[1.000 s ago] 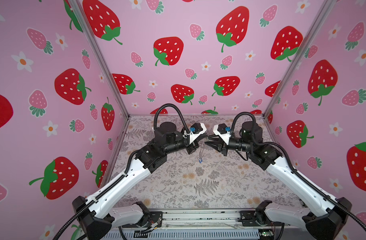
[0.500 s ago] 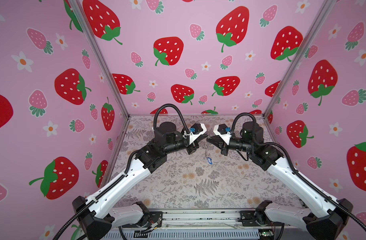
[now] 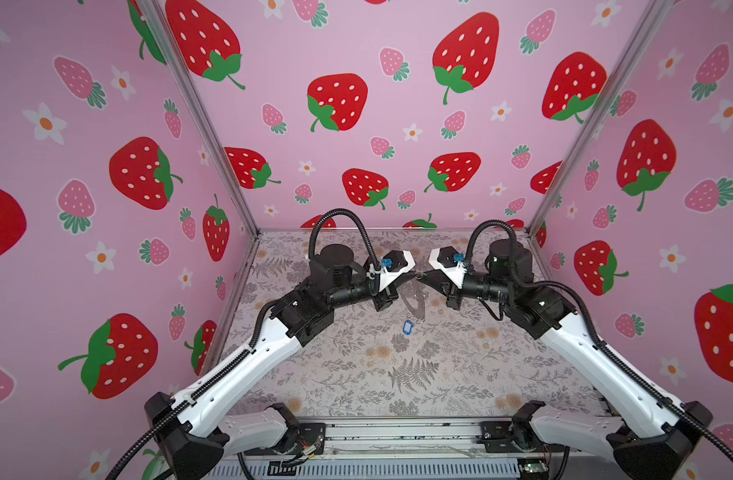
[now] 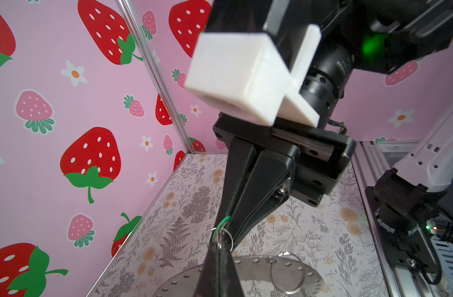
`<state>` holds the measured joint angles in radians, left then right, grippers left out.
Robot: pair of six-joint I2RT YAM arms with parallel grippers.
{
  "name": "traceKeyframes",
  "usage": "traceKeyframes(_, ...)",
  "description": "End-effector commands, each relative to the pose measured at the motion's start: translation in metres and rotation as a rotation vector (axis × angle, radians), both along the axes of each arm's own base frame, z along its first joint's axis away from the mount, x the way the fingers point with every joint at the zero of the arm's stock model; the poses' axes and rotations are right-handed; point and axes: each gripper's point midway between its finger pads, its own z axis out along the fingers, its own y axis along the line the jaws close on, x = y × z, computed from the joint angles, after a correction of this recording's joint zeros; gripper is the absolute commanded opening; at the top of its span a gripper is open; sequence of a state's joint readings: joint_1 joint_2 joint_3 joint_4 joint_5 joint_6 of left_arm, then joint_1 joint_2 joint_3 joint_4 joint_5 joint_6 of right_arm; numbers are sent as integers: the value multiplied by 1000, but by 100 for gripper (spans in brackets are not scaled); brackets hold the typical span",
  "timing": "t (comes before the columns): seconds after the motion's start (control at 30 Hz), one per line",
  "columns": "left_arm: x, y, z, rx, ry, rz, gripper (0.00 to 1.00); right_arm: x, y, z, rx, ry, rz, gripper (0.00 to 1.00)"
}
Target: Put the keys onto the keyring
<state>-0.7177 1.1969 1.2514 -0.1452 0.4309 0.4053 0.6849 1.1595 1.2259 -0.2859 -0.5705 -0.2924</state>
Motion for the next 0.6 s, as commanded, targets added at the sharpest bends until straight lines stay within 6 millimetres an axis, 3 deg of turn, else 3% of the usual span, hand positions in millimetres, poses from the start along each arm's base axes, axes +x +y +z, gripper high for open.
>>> traceKeyframes(0.0,-8,3,10,-7,-33,-29,0,-1,-2,9,-8,-22,10,0)
traceKeyframes(0.57,-4,1,-10,62,1,-24,0,0,-6,11,-43,-56,-7,0)
